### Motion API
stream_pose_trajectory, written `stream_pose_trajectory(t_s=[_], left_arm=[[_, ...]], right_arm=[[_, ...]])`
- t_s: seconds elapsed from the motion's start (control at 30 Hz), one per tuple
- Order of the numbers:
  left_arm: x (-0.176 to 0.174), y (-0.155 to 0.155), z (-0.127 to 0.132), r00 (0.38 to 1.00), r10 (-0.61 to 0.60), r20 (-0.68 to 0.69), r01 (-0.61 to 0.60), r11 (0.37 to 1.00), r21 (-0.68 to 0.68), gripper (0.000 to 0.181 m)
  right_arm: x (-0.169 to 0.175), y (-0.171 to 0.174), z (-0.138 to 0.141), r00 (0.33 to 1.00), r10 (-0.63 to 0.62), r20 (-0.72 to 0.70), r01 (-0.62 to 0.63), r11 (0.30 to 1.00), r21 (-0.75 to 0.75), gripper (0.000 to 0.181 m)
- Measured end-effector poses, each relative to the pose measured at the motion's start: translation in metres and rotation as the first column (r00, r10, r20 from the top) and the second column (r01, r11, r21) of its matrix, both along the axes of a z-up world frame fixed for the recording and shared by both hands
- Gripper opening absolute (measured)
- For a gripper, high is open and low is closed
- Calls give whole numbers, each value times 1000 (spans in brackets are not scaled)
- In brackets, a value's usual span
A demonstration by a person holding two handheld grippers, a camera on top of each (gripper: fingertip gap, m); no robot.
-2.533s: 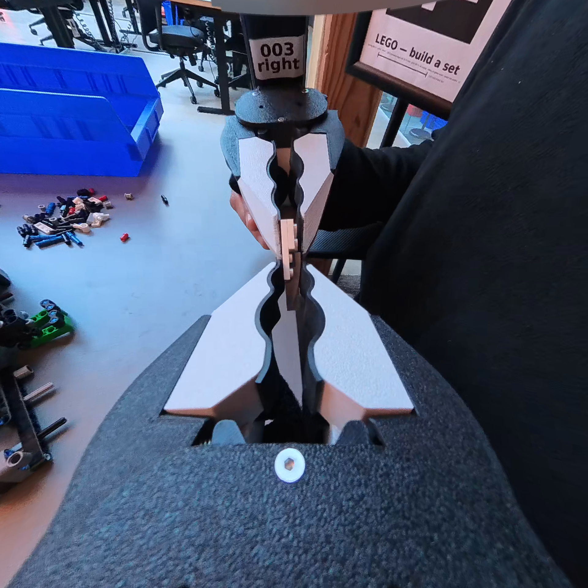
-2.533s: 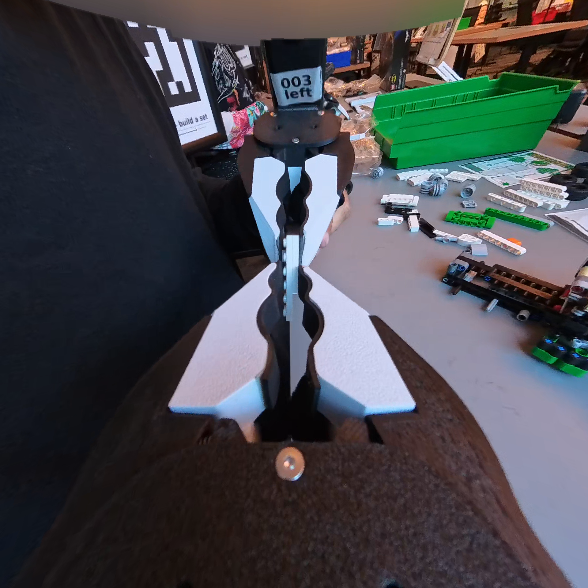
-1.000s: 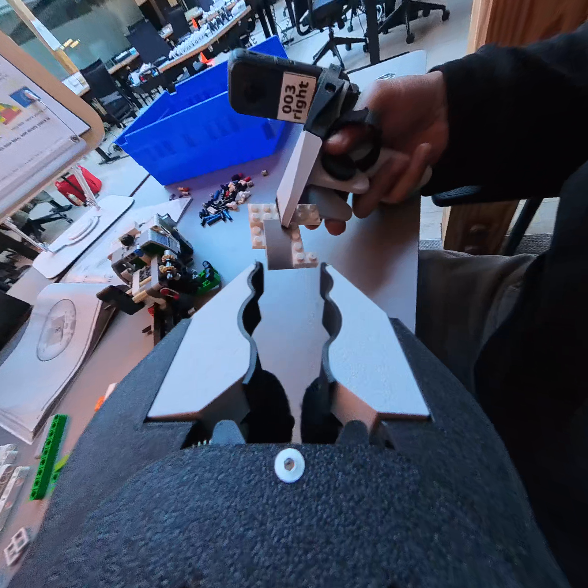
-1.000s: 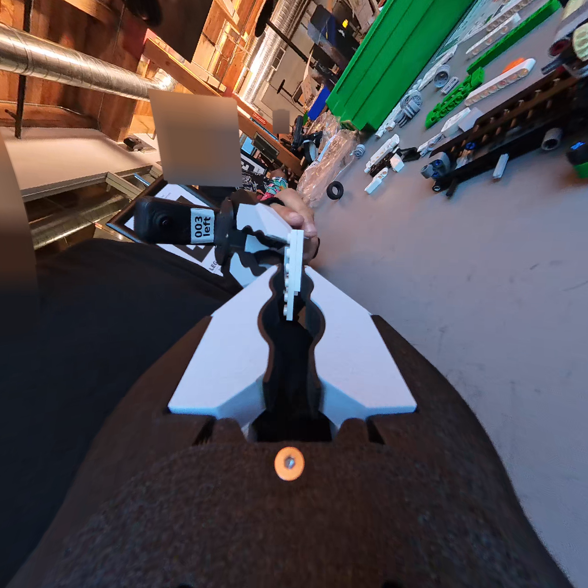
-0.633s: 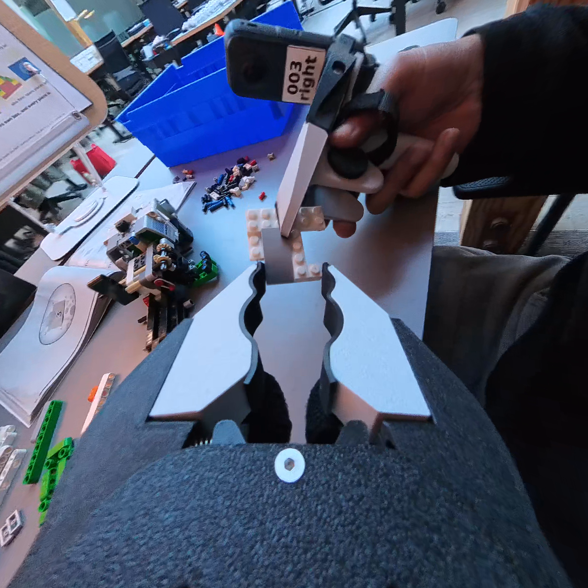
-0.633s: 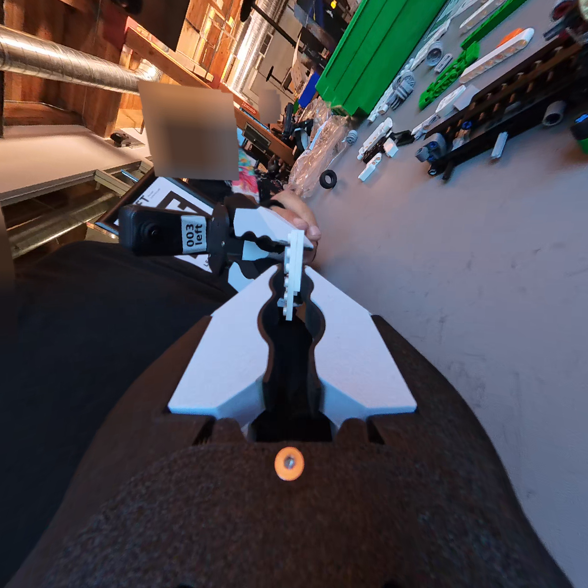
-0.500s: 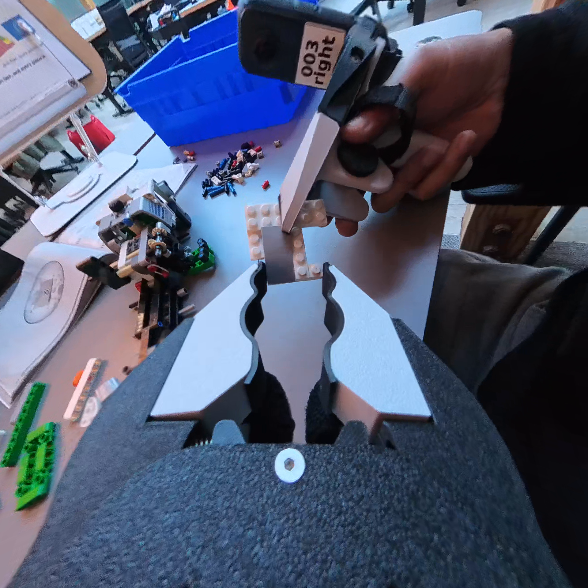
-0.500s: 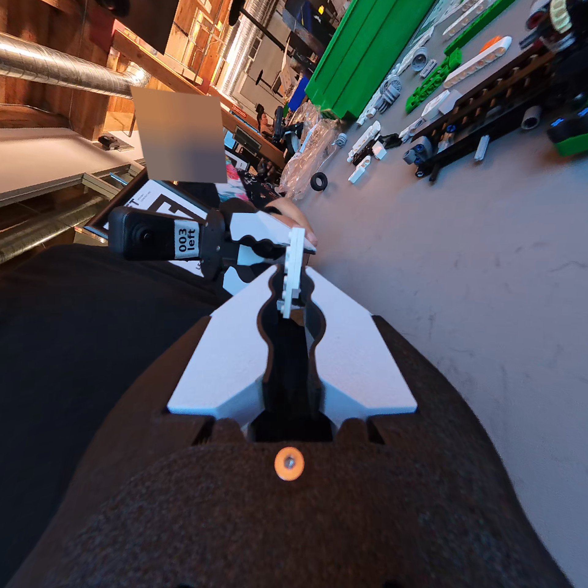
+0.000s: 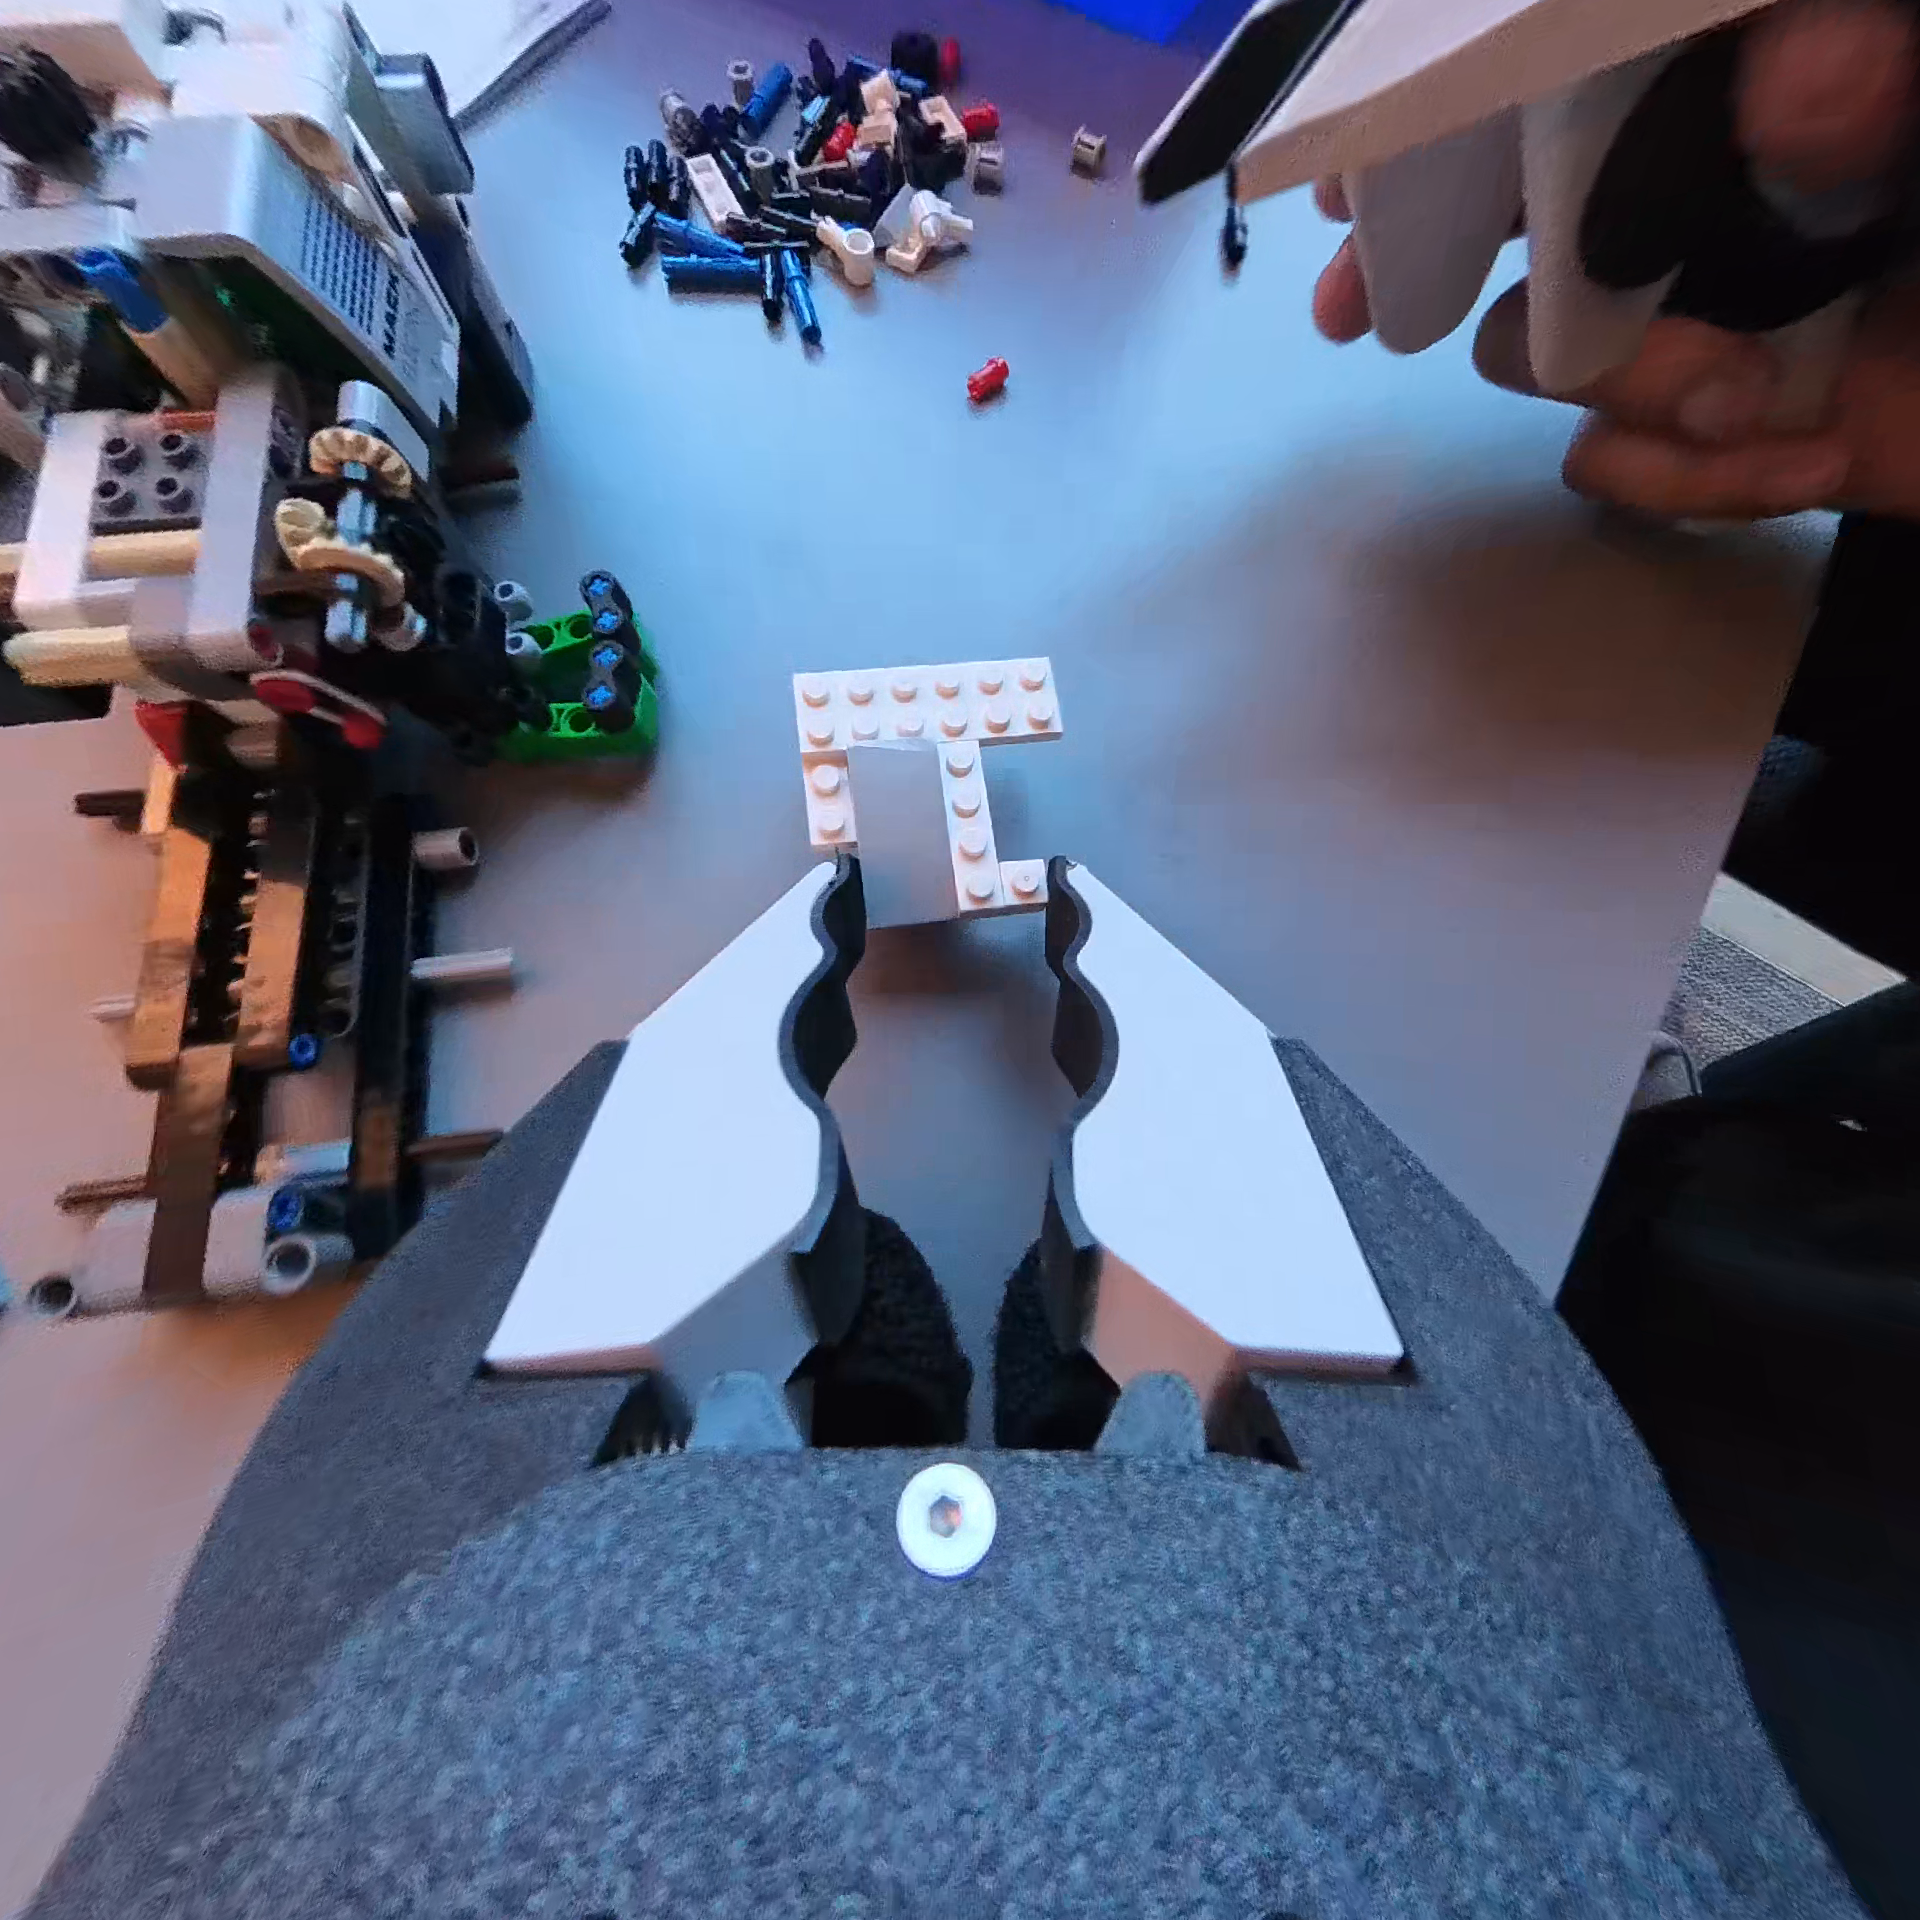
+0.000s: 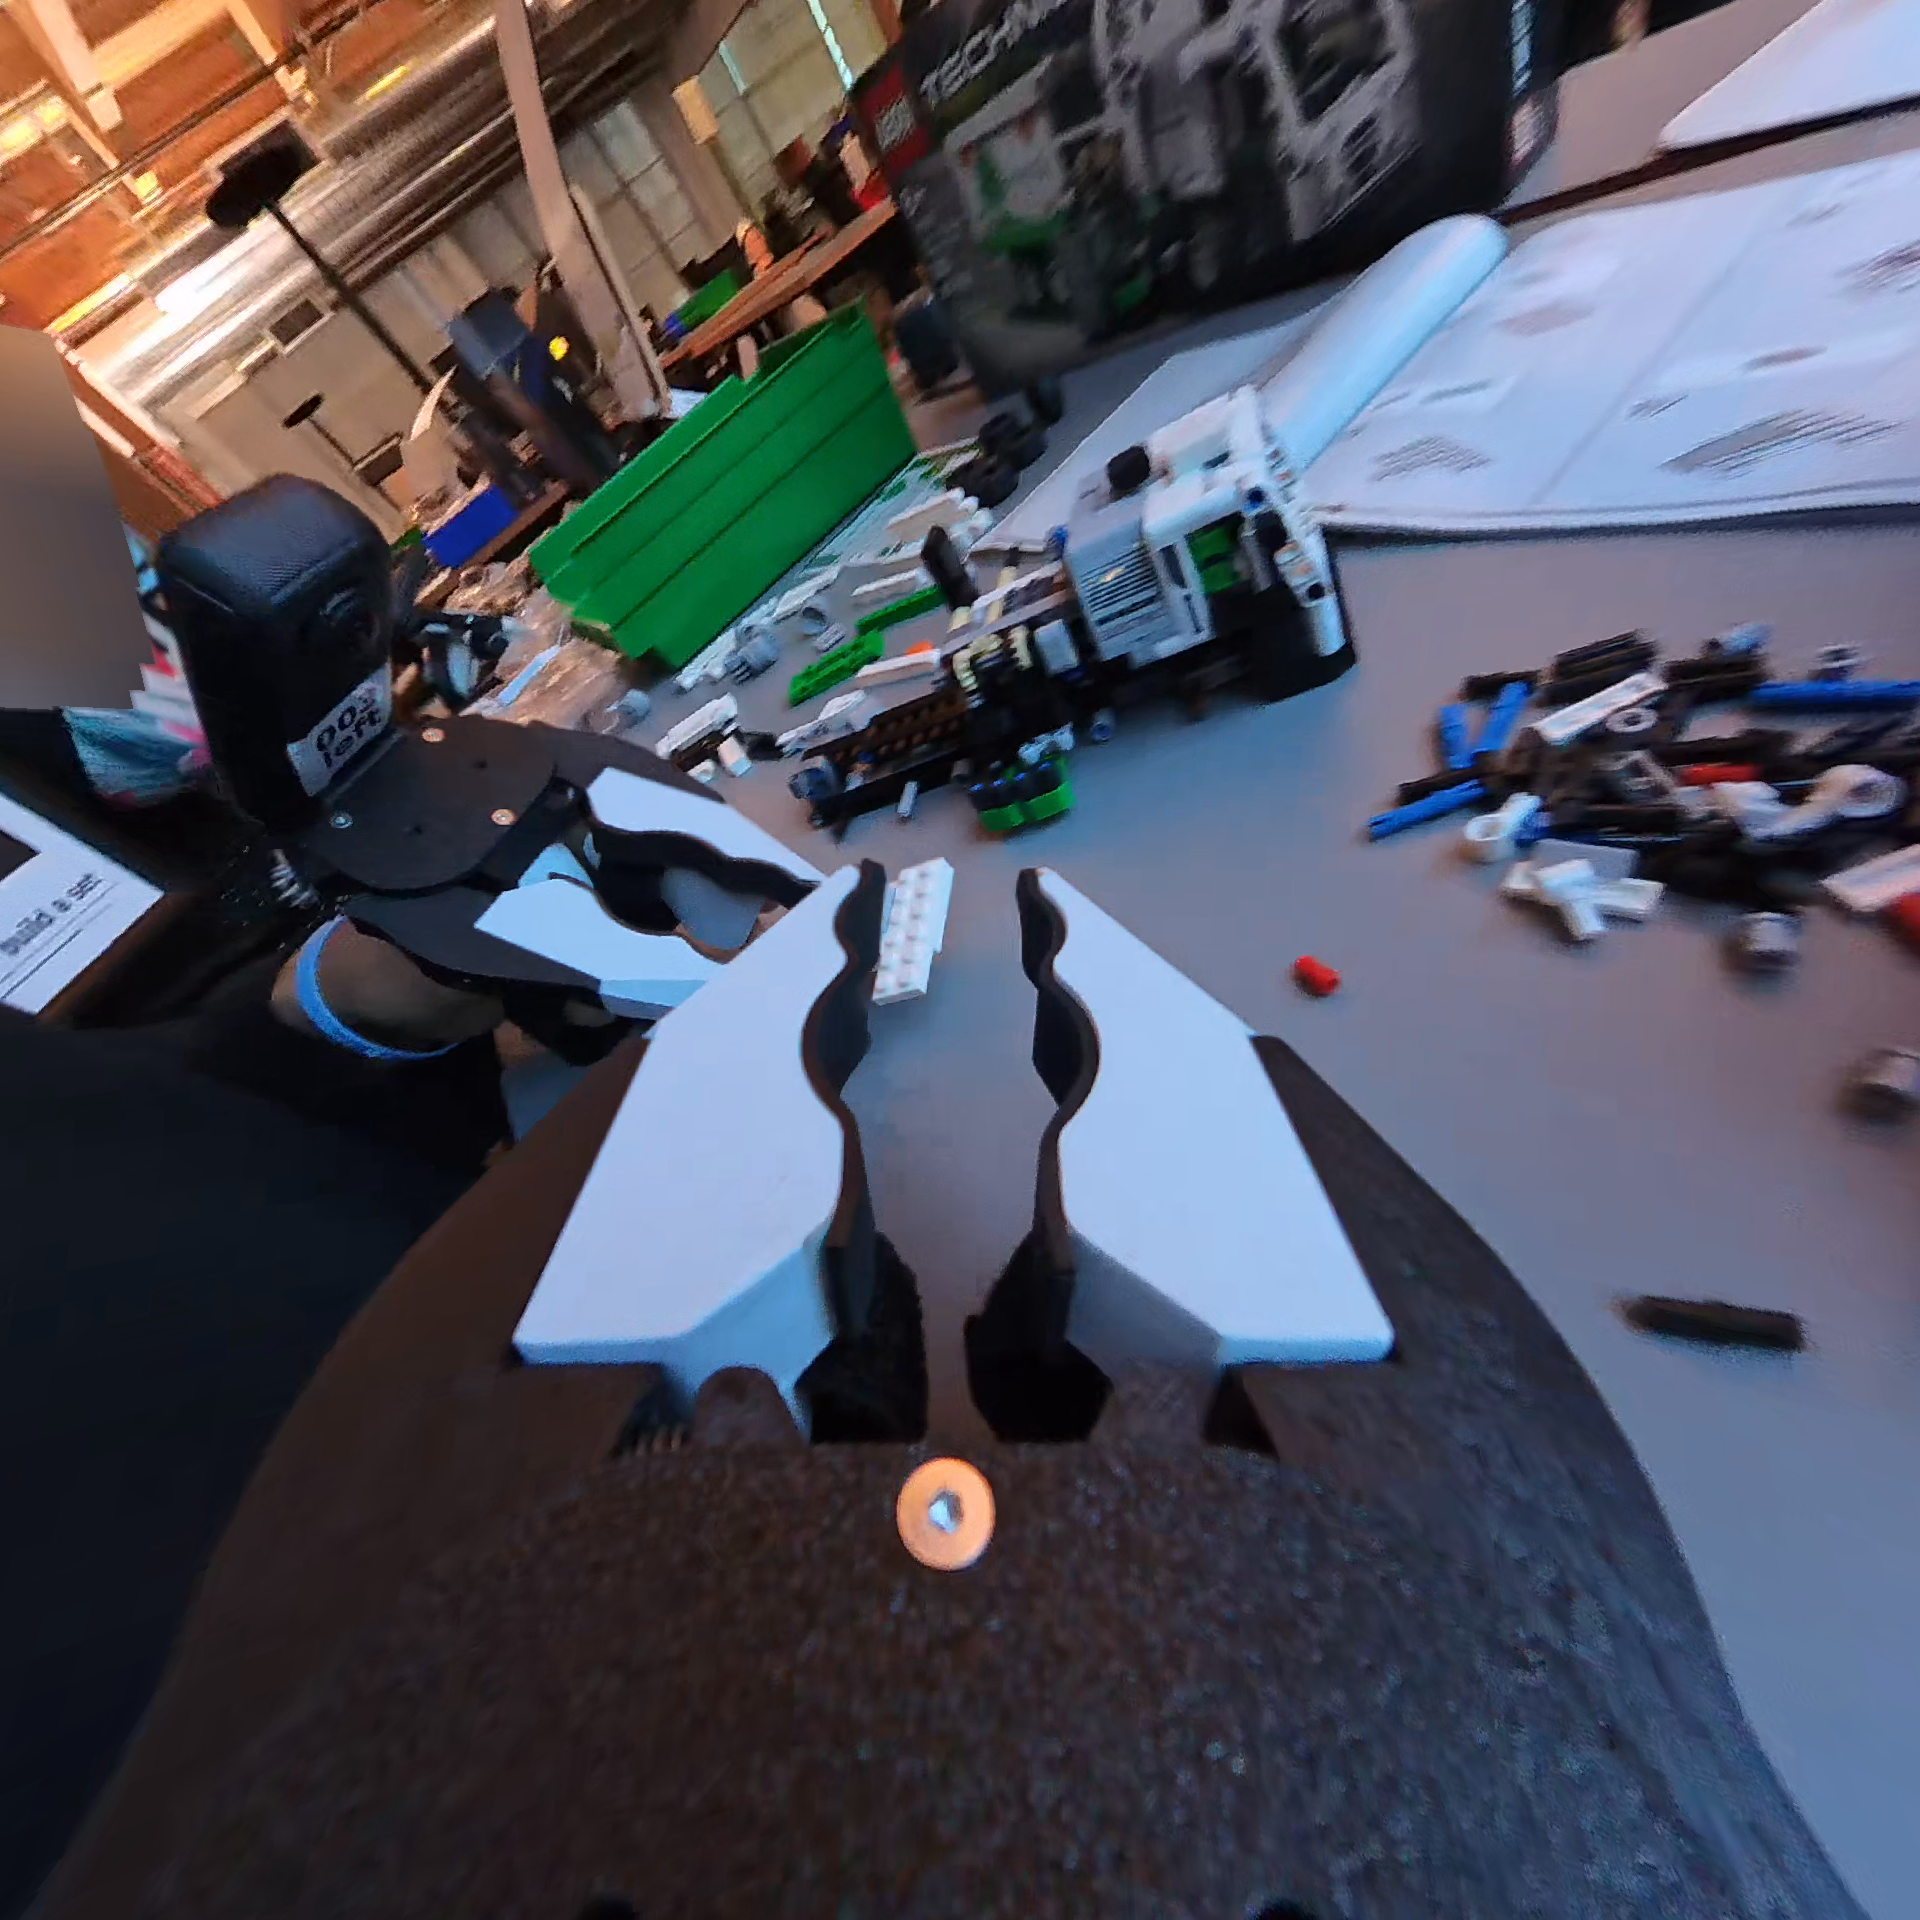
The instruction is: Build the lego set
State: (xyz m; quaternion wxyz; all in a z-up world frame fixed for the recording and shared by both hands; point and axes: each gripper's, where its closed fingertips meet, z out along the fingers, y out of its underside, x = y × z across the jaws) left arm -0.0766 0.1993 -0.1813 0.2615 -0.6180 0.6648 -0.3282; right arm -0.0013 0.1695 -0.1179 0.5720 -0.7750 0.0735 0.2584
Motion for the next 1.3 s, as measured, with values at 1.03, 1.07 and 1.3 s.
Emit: stream_pose_trajectory(t_s=[1.03, 1.07, 1.3], left_arm=[[2, 15, 39, 993, 25, 115, -14, 995, -96, 45], [-3, 24, 49, 987, 43, 154, -25, 993, -117, 45], [-31, 105, 108, 964, 67, 256, -76, 997, 26, 40]], right_arm=[[36, 25, 4, 975, -143, 170, 156, 985, -67, 26], [47, 33, 10, 954, -187, 235, 208, 976, -66, 26], [120, 76, 11, 799, -308, 517, 432, 892, -136, 30]])
